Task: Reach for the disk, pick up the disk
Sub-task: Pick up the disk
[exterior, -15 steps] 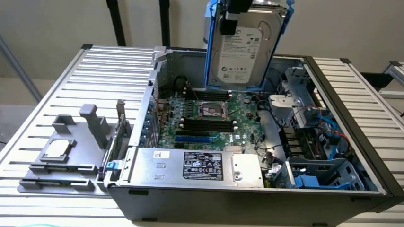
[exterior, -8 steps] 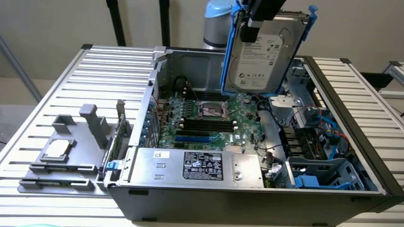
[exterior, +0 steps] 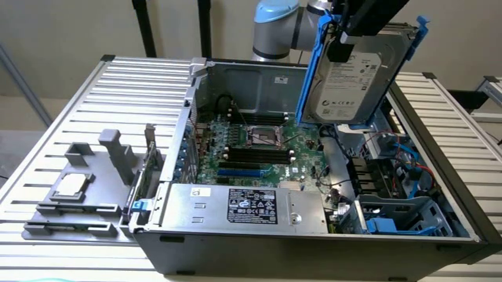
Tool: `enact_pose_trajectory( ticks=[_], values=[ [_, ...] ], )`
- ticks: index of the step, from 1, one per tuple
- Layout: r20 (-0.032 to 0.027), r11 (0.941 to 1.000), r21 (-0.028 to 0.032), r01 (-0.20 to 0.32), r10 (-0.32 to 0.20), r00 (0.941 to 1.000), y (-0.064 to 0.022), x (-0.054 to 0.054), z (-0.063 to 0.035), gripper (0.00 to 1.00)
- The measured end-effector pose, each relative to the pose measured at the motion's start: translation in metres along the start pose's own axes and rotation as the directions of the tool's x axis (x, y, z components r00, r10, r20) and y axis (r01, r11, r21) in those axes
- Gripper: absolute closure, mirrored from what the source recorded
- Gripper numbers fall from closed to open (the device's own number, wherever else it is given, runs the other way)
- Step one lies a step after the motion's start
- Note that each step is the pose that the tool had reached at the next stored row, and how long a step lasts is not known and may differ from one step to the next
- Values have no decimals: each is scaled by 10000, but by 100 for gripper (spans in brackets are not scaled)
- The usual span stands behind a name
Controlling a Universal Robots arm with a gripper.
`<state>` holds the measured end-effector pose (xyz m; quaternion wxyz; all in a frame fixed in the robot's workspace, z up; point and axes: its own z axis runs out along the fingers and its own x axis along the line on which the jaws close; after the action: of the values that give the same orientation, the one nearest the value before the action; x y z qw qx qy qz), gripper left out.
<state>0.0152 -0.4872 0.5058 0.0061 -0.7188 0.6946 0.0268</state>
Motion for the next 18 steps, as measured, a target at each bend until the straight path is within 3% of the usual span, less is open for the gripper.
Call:
enact_pose_trajectory(
  ticks=[10, 18],
  values=[
    [1, 10000, -14, -1, 1, 10000, -300, 269, -21, 67],
    [3, 10000, -65, -4, 4, 10000, -517, 480, -41, 67]
  ],
)
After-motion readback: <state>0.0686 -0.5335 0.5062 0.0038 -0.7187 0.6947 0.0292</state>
